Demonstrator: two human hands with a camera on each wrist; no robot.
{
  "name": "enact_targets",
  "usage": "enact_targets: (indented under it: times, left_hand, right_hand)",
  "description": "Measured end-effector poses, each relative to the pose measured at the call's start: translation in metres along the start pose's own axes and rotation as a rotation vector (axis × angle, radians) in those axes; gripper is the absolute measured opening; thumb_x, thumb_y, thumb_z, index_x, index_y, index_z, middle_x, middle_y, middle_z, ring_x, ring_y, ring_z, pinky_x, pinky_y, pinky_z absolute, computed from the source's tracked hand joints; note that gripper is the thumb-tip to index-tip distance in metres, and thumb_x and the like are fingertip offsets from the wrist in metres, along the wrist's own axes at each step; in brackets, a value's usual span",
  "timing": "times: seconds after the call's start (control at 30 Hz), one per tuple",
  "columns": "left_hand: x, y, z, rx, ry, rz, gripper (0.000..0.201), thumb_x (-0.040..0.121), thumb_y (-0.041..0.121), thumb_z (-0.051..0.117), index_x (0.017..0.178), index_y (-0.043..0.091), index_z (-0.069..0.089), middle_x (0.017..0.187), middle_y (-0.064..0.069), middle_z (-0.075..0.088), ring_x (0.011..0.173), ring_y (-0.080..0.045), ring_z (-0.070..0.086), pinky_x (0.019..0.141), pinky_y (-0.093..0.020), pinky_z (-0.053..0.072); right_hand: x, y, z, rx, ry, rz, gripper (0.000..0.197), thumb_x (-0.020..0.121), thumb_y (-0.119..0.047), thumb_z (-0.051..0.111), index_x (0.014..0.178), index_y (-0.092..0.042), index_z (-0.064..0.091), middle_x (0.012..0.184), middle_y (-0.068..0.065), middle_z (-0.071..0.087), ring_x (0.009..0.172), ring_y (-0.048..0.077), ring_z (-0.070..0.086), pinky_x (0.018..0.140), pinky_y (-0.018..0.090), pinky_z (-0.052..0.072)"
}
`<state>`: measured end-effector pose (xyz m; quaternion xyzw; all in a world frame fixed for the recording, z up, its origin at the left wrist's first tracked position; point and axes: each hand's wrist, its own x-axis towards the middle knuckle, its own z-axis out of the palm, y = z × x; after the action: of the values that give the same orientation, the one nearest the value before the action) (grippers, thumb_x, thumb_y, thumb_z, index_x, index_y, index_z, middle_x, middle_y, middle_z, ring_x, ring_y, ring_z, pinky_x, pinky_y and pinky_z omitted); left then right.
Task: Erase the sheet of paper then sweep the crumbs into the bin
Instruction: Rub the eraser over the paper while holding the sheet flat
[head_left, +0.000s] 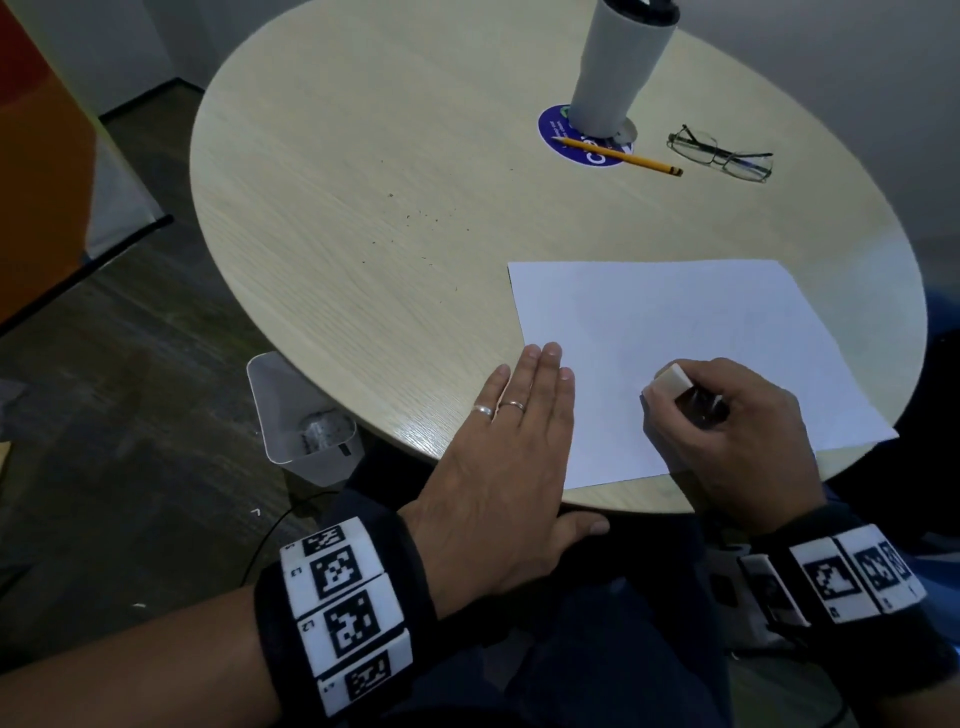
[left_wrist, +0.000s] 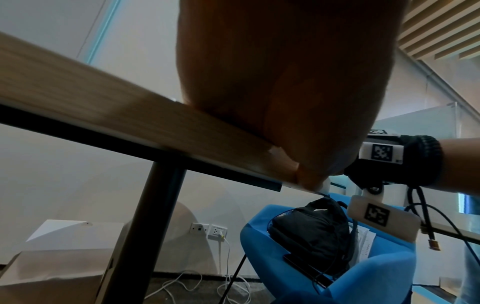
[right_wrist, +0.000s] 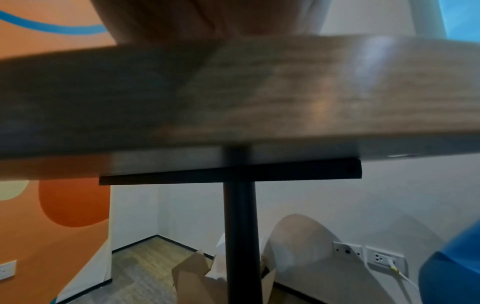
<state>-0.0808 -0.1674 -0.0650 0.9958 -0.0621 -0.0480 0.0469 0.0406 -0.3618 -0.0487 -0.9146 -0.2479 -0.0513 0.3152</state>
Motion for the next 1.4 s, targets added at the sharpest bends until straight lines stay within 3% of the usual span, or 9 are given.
enact_targets:
  times: [0.2, 0.4, 0.53, 0.7, 0.83, 0.93, 1.03, 1.27, 1.4]
  left_hand:
    - [-0.001, 0.003, -0.006, 0.011, -0.031, -0.023, 0.115, 0.099, 0.078, 0.032, 0.159, -0.007, -0.017, 0.166, -0.030, -0.027, 0.157, -0.042, -0.023, 0.129, -0.054, -0.002]
    - [-0.017, -0.004, -0.003, -0.013, -0.025, 0.113, 0.113, 0.096, 0.069, 0.055, 0.165, 0.010, -0.012, 0.170, -0.021, -0.025, 0.155, -0.045, -0.025, 0.129, -0.055, -0.005]
    - [-0.016, -0.004, -0.001, -0.053, 0.021, 0.206, 0.104, 0.090, 0.062, 0.067, 0.164, 0.007, 0.018, 0.174, -0.019, 0.008, 0.161, -0.042, -0.002, 0.129, -0.054, 0.013]
    - [0.003, -0.010, -0.018, -0.078, 0.066, 0.408, 0.074, 0.089, 0.052, 0.066, 0.150, 0.016, 0.043, 0.150, 0.001, 0.044, 0.131, -0.030, 0.047, 0.107, -0.046, 0.045]
    - [0.016, -0.008, -0.017, -0.168, 0.096, 0.495, 0.058, 0.095, 0.051, 0.060, 0.142, 0.020, 0.049, 0.147, 0.006, 0.046, 0.127, -0.023, 0.045, 0.105, -0.043, 0.042]
    - [0.022, -0.014, -0.013, -0.164, 0.140, 0.404, 0.079, 0.097, 0.064, 0.053, 0.156, 0.014, 0.037, 0.168, -0.004, 0.031, 0.154, -0.028, 0.029, 0.125, -0.045, 0.028]
    - [0.023, -0.015, -0.009, -0.121, 0.073, 0.387, 0.097, 0.094, 0.075, 0.046, 0.165, 0.014, 0.022, 0.175, -0.005, 0.013, 0.161, -0.029, 0.012, 0.129, -0.048, 0.020]
    - [0.023, -0.001, -0.012, -0.075, 0.084, 0.414, 0.092, 0.081, 0.057, 0.070, 0.156, 0.019, 0.033, 0.157, 0.001, 0.035, 0.131, -0.027, 0.044, 0.107, -0.042, 0.038]
    - [0.024, -0.002, -0.002, -0.002, 0.070, 0.412, 0.091, 0.089, 0.050, 0.065, 0.163, 0.014, 0.025, 0.173, -0.012, 0.016, 0.160, -0.034, 0.015, 0.127, -0.051, 0.022]
  right_hand:
    - [-0.013, -0.032, 0.011, 0.017, -0.066, -0.121, 0.009, 0.090, -0.018, 0.081, 0.086, -0.021, 0.074, 0.080, -0.009, 0.070, 0.074, 0.014, 0.062, 0.068, 0.037, 0.052]
    - [-0.002, -0.010, -0.002, 0.008, -0.058, 0.008, 0.014, 0.091, -0.021, 0.079, 0.080, -0.026, 0.072, 0.078, -0.008, 0.070, 0.073, 0.012, 0.065, 0.071, 0.039, 0.055]
    - [-0.001, 0.001, -0.016, 0.024, 0.025, 0.102, 0.010, 0.089, -0.024, 0.082, 0.087, -0.030, 0.074, 0.081, -0.020, 0.071, 0.074, 0.007, 0.068, 0.066, 0.010, 0.047]
    - [0.005, 0.021, -0.025, -0.053, 0.047, 0.100, 0.010, 0.090, -0.026, 0.082, 0.096, -0.026, 0.074, 0.076, -0.016, 0.069, 0.076, 0.007, 0.067, 0.069, 0.017, 0.047]
    - [0.015, 0.034, -0.030, -0.122, 0.090, 0.082, 0.008, 0.091, -0.017, 0.080, 0.097, -0.016, 0.075, 0.084, -0.001, 0.071, 0.078, 0.022, 0.063, 0.076, 0.037, 0.052]
    - [0.016, 0.044, -0.027, -0.124, 0.092, 0.023, 0.012, 0.091, -0.012, 0.081, 0.102, -0.013, 0.076, 0.087, 0.003, 0.071, 0.076, 0.024, 0.064, 0.076, 0.042, 0.056]
    - [0.018, 0.054, -0.026, -0.069, 0.081, 0.036, 0.020, 0.092, -0.015, 0.082, 0.111, -0.015, 0.077, 0.095, -0.001, 0.074, 0.082, 0.019, 0.067, 0.082, 0.035, 0.054]
    - [0.025, 0.041, -0.030, -0.010, 0.095, 0.049, 0.014, 0.091, -0.017, 0.084, 0.101, -0.023, 0.076, 0.086, -0.012, 0.072, 0.079, 0.006, 0.064, 0.071, 0.013, 0.047]
    - [-0.002, 0.022, -0.041, 0.038, 0.144, 0.073, 0.011, 0.088, -0.019, 0.085, 0.093, -0.022, 0.075, 0.074, -0.011, 0.069, 0.068, 0.012, 0.062, 0.065, 0.018, 0.048]
